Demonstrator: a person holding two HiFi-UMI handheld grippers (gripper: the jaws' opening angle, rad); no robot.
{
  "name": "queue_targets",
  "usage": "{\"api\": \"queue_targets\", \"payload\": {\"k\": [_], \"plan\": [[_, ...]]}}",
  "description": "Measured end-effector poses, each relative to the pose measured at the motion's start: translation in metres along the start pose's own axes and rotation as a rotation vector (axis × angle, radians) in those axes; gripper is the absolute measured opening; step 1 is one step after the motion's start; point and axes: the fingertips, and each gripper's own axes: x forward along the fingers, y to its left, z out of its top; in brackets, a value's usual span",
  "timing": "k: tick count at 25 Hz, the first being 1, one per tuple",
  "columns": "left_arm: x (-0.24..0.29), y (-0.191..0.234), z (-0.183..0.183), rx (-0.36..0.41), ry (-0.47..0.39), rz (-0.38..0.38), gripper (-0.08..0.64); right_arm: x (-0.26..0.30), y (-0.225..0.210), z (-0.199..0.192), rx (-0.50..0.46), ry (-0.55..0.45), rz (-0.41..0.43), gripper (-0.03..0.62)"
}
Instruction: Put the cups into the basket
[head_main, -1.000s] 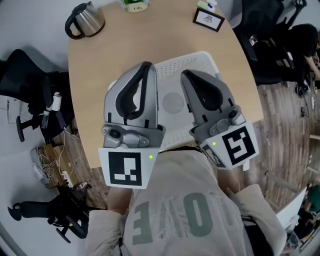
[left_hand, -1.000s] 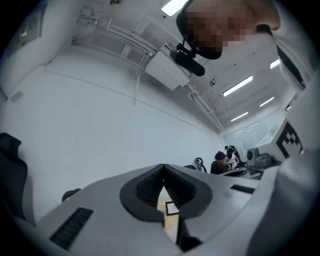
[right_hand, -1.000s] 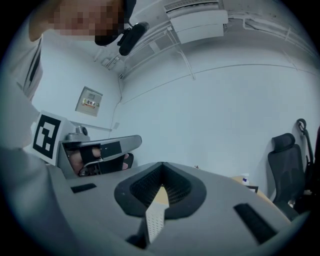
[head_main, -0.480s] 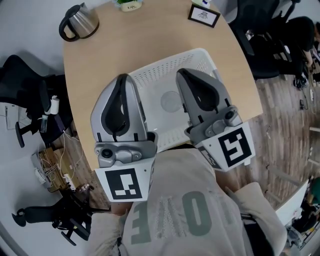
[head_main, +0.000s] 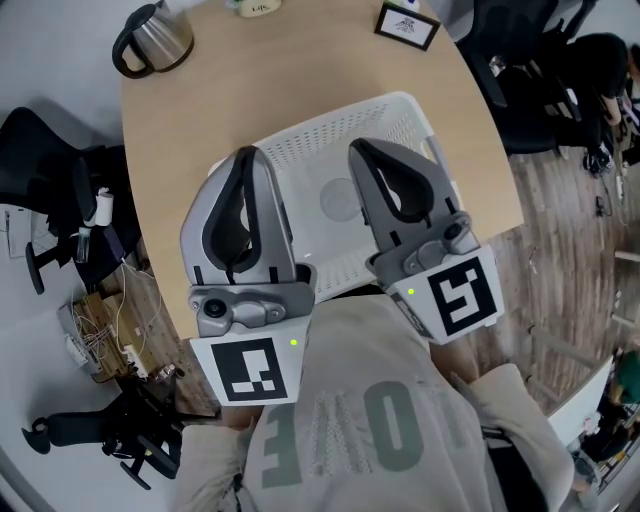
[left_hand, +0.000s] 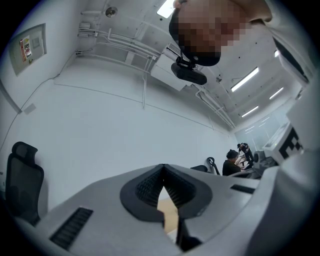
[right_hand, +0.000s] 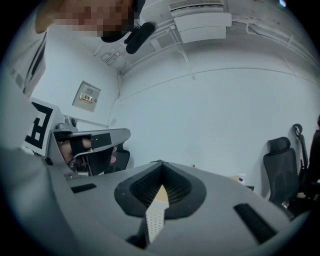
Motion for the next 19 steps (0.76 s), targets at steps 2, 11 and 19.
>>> {"api": "queue_targets", "payload": {"k": [2, 11, 19], "plan": [[0.0, -0.001, -0.003, -0.009, 0.014, -0.01, 0.008, 0.001, 0.0, 0.001, -0.004, -0.003, 0.001, -0.003], [0.0, -0.001, -0.008, 0.003, 0.038, -0.022, 0.008, 0.005, 0.005, 0.002, -0.011, 0.001, 0.014, -0.003], [-0.001, 0.0, -0.014, -0.002, 0.046, -0.03, 0.009, 0.004, 0.008, -0.006, -0.013, 0.02, 0.02, -0.003]]}}
